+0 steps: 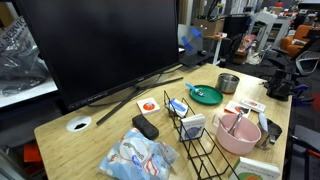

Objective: Pick up the spoon from the green plate and put it in the pink bowl

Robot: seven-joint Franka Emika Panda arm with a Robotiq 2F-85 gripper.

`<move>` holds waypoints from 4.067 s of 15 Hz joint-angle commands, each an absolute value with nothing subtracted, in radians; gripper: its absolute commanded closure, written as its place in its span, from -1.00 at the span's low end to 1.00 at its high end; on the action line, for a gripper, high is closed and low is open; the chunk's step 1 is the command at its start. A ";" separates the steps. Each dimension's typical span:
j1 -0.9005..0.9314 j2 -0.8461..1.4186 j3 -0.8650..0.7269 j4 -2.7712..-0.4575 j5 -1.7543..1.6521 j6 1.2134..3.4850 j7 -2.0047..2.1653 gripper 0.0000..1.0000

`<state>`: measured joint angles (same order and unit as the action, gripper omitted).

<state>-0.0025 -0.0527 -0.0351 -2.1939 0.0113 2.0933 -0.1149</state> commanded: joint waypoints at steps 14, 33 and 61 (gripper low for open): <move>-0.011 0.389 -0.057 -1.943 -0.076 2.347 -0.090 -1.00; -0.034 0.501 -0.064 -1.892 -0.111 2.489 -0.083 -1.00; -0.073 0.765 -0.076 -1.601 -0.083 2.571 -0.033 -1.00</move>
